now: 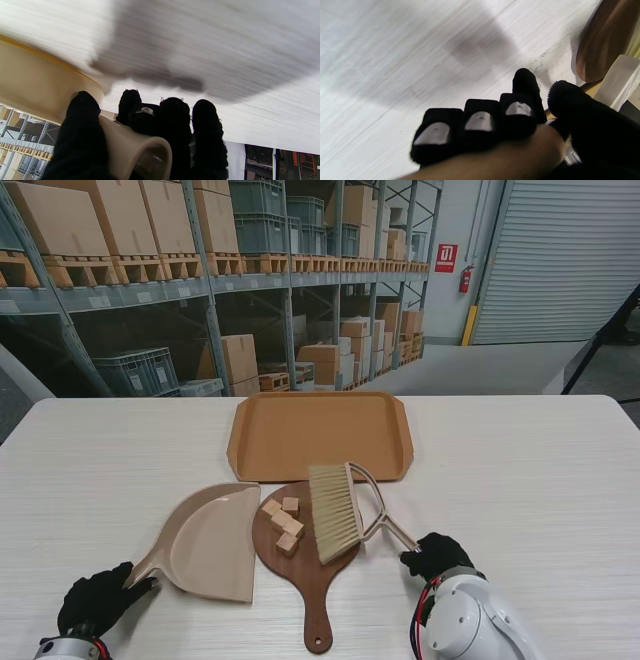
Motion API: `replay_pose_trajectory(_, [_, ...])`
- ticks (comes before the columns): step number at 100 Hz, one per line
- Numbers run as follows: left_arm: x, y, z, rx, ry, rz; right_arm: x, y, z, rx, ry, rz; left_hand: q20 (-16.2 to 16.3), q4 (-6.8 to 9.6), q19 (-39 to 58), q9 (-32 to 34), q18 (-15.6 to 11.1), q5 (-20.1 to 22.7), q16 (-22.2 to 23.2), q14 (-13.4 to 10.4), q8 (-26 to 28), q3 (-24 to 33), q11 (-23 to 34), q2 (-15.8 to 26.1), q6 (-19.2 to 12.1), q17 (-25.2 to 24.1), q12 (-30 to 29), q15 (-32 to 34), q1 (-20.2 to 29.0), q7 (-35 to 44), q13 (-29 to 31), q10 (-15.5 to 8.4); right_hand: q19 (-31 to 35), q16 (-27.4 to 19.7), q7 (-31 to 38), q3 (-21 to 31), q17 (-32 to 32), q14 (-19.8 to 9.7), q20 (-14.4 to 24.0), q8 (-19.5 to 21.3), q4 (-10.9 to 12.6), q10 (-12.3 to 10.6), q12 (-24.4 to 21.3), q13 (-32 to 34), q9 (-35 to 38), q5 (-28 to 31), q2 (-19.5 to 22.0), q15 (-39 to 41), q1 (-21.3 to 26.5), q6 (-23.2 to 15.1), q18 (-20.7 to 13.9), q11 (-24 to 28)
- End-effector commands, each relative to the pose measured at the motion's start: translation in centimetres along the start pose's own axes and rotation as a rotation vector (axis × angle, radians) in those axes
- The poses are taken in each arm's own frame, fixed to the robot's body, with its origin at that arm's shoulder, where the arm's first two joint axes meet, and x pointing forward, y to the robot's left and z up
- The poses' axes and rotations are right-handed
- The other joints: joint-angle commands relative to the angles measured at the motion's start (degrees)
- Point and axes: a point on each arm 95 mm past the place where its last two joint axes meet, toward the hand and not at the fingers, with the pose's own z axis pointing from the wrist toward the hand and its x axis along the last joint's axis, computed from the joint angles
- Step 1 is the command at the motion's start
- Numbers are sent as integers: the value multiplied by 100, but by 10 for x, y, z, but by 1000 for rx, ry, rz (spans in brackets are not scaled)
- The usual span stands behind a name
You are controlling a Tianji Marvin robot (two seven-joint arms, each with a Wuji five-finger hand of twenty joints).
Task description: Sweep wood blocks off a wooden cutting board into a dustpan and pour them into a container
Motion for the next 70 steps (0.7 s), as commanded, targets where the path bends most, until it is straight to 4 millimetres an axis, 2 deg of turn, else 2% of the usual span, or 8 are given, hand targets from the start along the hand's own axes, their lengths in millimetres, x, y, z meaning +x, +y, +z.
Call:
replay_pose_trajectory(1, [1, 5, -4, -32, 2, 1, -3, -7, -6, 31, 4, -4, 107, 64, 91, 341, 37, 329, -35, -872, -92, 593, 285, 803, 237, -55, 91, 93, 927, 131, 410, -697, 2112, 684, 282, 124, 547, -1516, 272, 120, 183, -367, 23, 302, 401, 892, 193, 1426, -24, 846, -1401, 980])
replay_pose_trajectory(30, [1, 6, -5, -29, -2, 2, -6, -18, -13, 76, 20, 1, 106, 63, 87, 341, 36, 329, -35, -866, -91, 592, 285, 801, 236, -61, 91, 93, 922, 130, 411, -698, 2115, 685, 279, 130, 547, -1523, 271, 123, 184, -368, 17, 302, 401, 897, 187, 1424, -26, 850, -1405, 982])
replay_pose_trajectory(70, [1, 7, -6, -27, -6, 4, 9, -34, -8, 115, 48, 21, 103, 63, 77, 336, 23, 325, -38, -867, -92, 591, 281, 803, 236, -78, 92, 78, 915, 125, 385, -697, 2126, 692, 280, 178, 549, -1512, 273, 124, 182, -359, 11, 302, 401, 918, 167, 1431, -55, 838, -1408, 995])
